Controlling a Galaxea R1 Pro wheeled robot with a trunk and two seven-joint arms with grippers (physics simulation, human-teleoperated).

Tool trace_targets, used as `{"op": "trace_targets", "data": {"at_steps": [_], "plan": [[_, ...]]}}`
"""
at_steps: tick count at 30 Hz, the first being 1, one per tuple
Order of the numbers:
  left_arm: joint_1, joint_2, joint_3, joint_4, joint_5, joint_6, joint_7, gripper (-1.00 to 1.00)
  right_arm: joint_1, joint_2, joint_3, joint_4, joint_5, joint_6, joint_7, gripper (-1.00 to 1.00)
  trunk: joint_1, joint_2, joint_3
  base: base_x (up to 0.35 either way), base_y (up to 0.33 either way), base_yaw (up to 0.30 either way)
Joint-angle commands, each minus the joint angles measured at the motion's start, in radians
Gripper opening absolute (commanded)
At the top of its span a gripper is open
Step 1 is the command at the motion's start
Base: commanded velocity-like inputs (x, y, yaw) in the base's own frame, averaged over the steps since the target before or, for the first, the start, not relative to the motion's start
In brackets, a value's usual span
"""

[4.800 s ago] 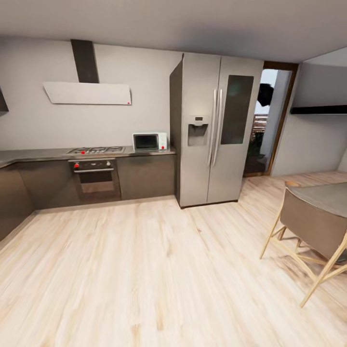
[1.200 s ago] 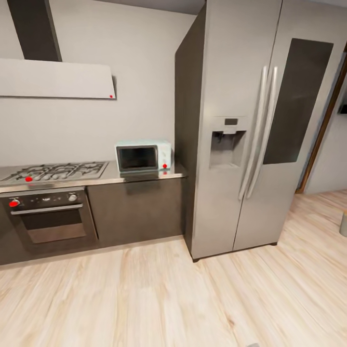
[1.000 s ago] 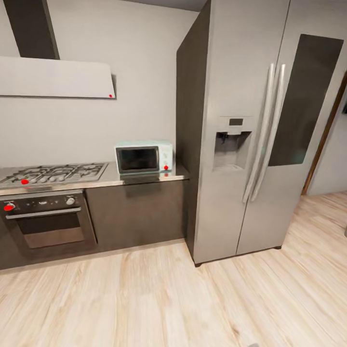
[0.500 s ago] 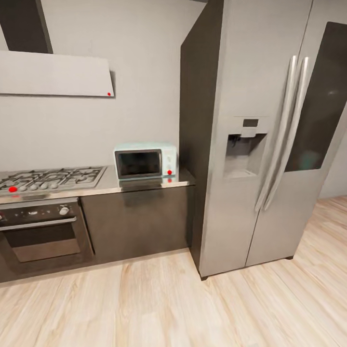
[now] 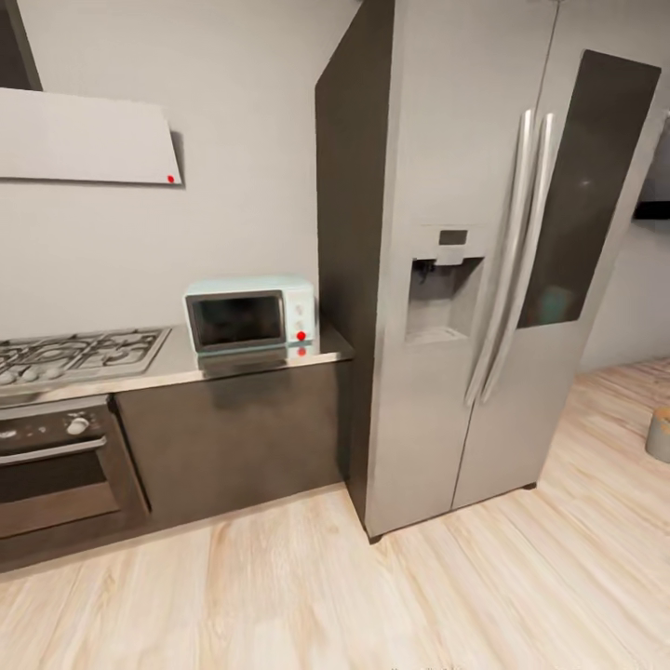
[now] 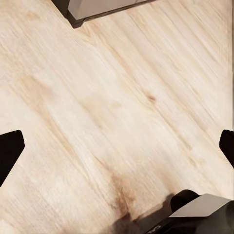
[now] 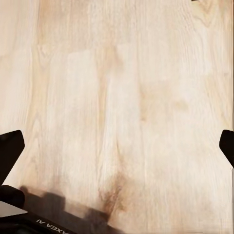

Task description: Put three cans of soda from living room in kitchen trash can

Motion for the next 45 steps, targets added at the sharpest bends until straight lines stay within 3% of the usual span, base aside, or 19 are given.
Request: {"op": "trace_targets", "data": {"at_steps": [1,45], "plan": [[0.000,0.000,0.000,0.000,0.000,0.000,0.000,1.00,0.000,0.000,0.000,0.000,0.000,0.000,0.000,1.00,0.000,0.000,0.000,0.003,0.001,-0.259],[0.000,0.000,0.000,0.000,-0.001,0.000,-0.018,1.00,0.000,0.000,0.000,0.000,0.000,0.000,0.000,1.00,0.000,0.000,0.000,0.000,0.000,-0.263]]}}
